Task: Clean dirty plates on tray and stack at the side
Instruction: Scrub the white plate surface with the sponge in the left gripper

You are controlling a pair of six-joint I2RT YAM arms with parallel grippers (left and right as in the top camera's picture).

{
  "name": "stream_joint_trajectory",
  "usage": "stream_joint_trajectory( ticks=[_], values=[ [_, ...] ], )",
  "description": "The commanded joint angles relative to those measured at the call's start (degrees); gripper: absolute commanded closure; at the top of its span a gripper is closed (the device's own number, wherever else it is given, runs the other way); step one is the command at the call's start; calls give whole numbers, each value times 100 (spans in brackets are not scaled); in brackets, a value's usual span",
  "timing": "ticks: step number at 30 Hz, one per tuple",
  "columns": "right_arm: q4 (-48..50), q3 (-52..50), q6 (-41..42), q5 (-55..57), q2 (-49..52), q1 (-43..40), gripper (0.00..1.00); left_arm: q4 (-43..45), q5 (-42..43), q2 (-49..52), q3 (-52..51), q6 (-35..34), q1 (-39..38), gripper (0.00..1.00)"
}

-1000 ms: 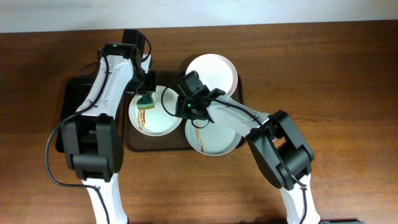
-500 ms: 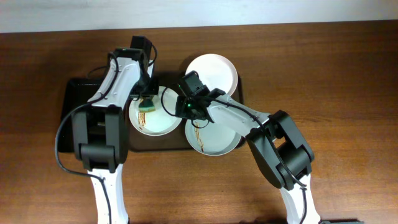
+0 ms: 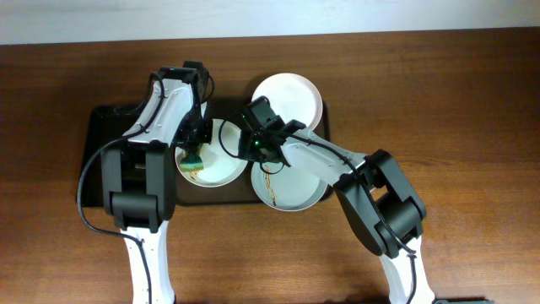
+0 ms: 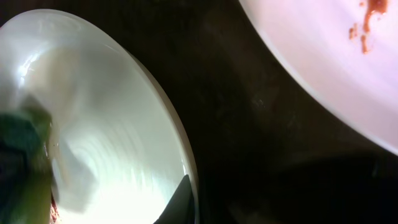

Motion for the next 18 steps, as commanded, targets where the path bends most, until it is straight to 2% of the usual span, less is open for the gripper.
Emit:
stream_joint_trajectory(
  ticks=[1, 6, 12, 18],
  values=[
    [-79, -31, 33, 76, 83, -81, 96, -420, 706, 164, -83, -28, 9, 99],
    [-42, -31, 33, 31, 83, -81, 96, -1012, 911, 164, -83, 59, 9, 99],
    [-31, -31, 33, -33, 83, -81, 96, -911, 931, 164, 11, 184, 133, 99],
    [-28, -31, 33, -31, 83, -81, 96, -1338, 1062, 162, 1506, 184, 385, 99]
  ],
)
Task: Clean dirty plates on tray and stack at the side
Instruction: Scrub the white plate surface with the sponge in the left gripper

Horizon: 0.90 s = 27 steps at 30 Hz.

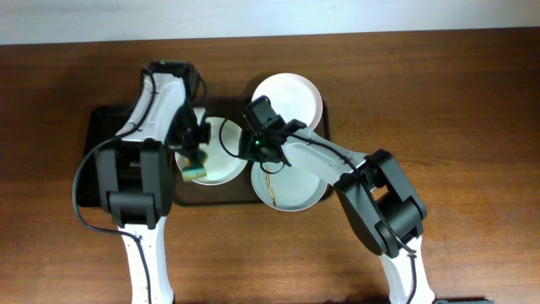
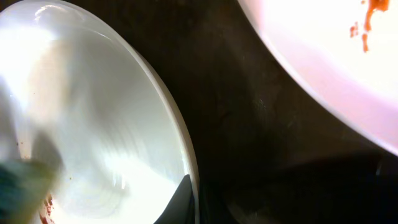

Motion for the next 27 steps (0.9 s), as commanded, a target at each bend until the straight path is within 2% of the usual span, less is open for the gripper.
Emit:
stream_joint_trajectory(
  ticks=[1, 4, 11, 15, 20, 23, 27],
  values=[
    [-26, -31, 24, 57, 83, -55, 96, -173, 127, 4, 1200, 107, 151, 99],
    [-17, -31, 24, 59, 83, -55, 96, -323, 125, 4, 1781, 107, 146, 99],
    [-22, -31, 20, 59, 83, -55, 96, -879, -221, 13, 1740, -92, 140, 99],
    [-20, -31, 20, 61, 83, -55, 96, -918, -271, -326, 1740, -289, 138, 99],
    [-22, -31, -2, 63, 83, -76, 96, -817, -1314, -957, 1672, -940, -131, 99],
    [-46, -31, 0, 57, 83, -131, 96, -404, -2096, -1259, 1158, -1646, -409, 99],
    [-48, -31, 0, 55, 83, -157, 96, 748, -2391, -1799, -332, -1832, -697, 99]
  ],
)
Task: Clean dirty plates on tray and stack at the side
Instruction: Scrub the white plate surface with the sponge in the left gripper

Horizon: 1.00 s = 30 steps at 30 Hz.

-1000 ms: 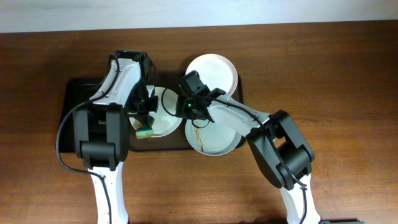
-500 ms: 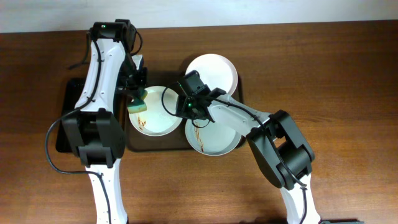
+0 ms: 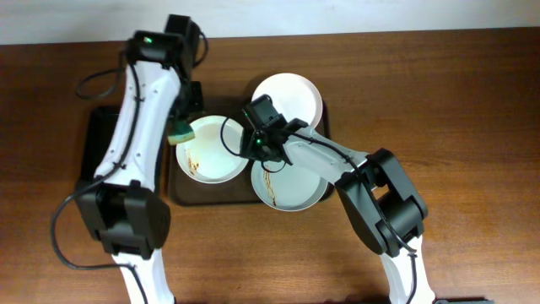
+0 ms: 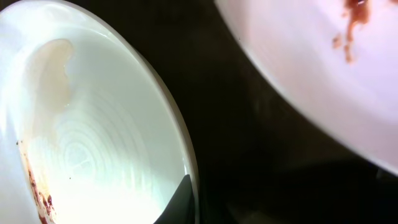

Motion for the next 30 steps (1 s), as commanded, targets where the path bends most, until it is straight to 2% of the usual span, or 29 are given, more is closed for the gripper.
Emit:
stream_joint_trajectory(
  ticks=[1, 3, 8, 12, 16, 19, 22, 27, 30],
  values=[
    [-59, -31, -9, 76, 83, -101, 96, 1045, -632, -584, -1611, -584, -181, 99],
    [-35, -31, -9, 37, 83, -101, 96, 1869, -804, -914, -2583, -852, -170, 99],
    [-13, -31, -7, 15, 83, -101, 96, 3976, -723, -1178, -4417, -857, -164, 99],
    [-9, -31, -7, 15, 83, -101, 96, 4990, -546, -1178, -5139, -857, -164, 99],
    [31, -31, -7, 15, 83, -101, 96, 5659, -365, -1178, -5504, -857, -184, 99],
    [39, -31, -7, 17, 83, -101, 96, 5790, -20, -1178, -5683, -828, -267, 99],
    [103, -31, -7, 15, 83, -101, 96, 5912, 354, -1174, -5772, -352, -422, 99],
    [114, -31, -7, -11, 83, -101, 96, 6345, 295, -1143, -5799, -142, -463, 99],
    [114, -31, -7, -28, 83, -101, 96, 6627, -372, -1113, -5799, -142, -459, 99]
  ],
)
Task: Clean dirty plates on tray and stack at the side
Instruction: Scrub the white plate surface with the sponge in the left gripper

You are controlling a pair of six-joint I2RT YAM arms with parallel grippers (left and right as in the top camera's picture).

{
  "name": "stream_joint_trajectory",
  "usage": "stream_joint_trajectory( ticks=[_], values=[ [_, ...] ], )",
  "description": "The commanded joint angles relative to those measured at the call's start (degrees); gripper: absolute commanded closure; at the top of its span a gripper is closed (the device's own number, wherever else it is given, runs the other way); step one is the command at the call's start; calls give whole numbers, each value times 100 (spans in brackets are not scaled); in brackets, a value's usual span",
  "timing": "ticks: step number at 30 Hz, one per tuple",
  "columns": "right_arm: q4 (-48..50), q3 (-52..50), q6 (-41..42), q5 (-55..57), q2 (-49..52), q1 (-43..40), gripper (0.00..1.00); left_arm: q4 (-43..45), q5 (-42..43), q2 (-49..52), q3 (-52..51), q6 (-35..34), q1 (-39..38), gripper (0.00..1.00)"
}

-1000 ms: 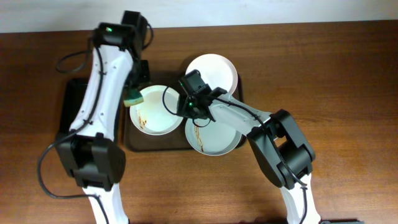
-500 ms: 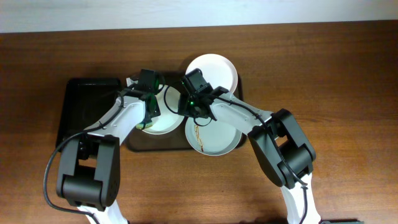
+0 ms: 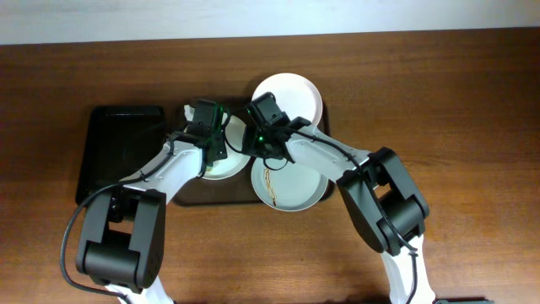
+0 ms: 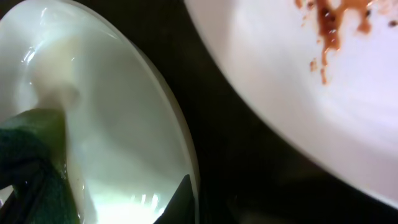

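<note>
A white plate (image 3: 234, 133) lies on the left of the dark tray (image 3: 126, 148), largely covered by both arms. My right gripper (image 3: 254, 149) is shut on its right rim; in the right wrist view one fingertip (image 4: 181, 198) lies inside the plate (image 4: 118, 118), the other is lost in the dark. My left gripper (image 3: 207, 160) is shut on a green sponge (image 4: 31, 158) that rests in this plate. A second plate (image 3: 287, 181), with brown sauce (image 4: 329, 25), sits at the front right. A clean white plate (image 3: 291, 97) stands behind it.
The tray's left half (image 3: 118, 169) is bare black. Brown table (image 3: 456, 127) surrounds the tray on all sides. My two arms cross close together over the left plate.
The left gripper with the sponge was at the plate's left rim, off the surface; now the sponge sits inside the plate, covering the sauce streak. The right gripper still holds the rim.
The sponge was first in the left plate's near-left part, then at its left edge, then off the plate at the rim with a sauce streak still showing. Now it is back in the plate. The right gripper stayed on the rim throughout.
</note>
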Motion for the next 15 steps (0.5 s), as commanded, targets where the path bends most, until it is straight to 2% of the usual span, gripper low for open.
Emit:
stream_joint_trajectory(
  ticks=[1, 4, 7, 11, 13, 15],
  values=[
    [20, -28, 2, -20, 83, -24, 96, 197, -608, 20, -90, 129, -44, 99],
    [20, -28, 2, -22, 83, -24, 96, 44, -1335, 20, -90, 129, -37, 99],
    [24, -28, 2, -50, 83, -24, 96, -269, -1381, 20, -90, 129, -33, 99],
    [39, -28, 2, -186, 83, -20, 96, -267, -293, 52, -96, 164, -33, 99],
    [70, -28, -2, -339, 83, -20, 96, 44, 544, 151, -96, 614, -33, 99],
    [138, -28, -44, -446, 83, -20, 96, 63, 634, 188, -96, 601, -33, 99]
  ],
)
